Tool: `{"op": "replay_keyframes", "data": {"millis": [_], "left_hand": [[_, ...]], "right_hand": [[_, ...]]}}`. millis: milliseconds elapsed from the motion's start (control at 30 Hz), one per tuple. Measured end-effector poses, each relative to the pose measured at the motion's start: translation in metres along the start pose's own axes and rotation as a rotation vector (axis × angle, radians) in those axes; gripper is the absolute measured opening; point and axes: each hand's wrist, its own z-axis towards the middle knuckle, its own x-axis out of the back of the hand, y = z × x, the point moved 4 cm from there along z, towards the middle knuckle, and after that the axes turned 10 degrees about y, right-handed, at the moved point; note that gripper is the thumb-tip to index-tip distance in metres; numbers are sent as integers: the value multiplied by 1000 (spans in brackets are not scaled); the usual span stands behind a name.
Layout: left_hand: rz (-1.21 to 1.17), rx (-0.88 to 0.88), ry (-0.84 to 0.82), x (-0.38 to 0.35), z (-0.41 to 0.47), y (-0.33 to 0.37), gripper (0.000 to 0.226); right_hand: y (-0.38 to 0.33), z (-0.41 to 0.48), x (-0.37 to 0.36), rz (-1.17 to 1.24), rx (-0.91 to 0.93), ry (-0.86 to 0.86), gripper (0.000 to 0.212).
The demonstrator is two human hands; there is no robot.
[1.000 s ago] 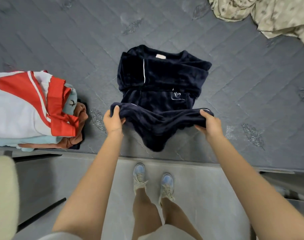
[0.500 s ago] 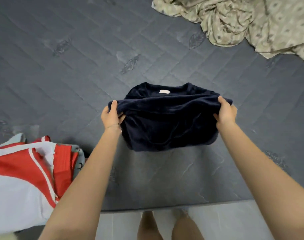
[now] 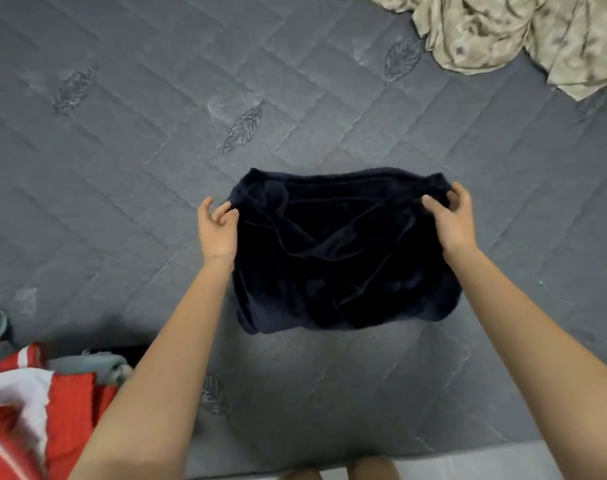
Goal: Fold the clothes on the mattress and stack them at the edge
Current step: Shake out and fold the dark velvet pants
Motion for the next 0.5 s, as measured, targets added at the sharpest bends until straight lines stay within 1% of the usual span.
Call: {"op": "replay_keyframes", "data": {"millis": [100, 133, 167, 200, 233, 267, 333, 367, 433, 500], "left_hand": [[368, -300, -33, -10, -1, -7, 63], [443, -330, -45, -12, 3, -12, 68], [429, -285, -60, -14, 8, -16, 72], [358, -193, -77, -14, 12, -19, 73], [297, -110, -87, -15, 17, -23, 68], [270, -77, -77, -15, 20, -24, 55], [295, -169, 4, -12, 24, -15, 25], [291, -241, 57, -10, 25, -8, 19], [264, -399, 162, -8, 27, 9, 16], [244, -512, 290, -5, 31, 26, 17]], "right_hand": [[8, 4, -1, -454, 339, 36, 70], [11, 7, 0, -565, 404, 67, 73], [14, 11, 3, -618, 413, 94, 75], [17, 16, 5, -615, 374, 109, 75], [21, 20, 9, -587, 319, 110, 72], [24, 25, 11, -576, 291, 110, 64], [21, 34, 17, -609, 322, 143, 40], [17, 38, 20, -611, 346, 169, 30], [7, 45, 23, -573, 380, 214, 17], [-5, 51, 27, -507, 406, 280, 12]]}}
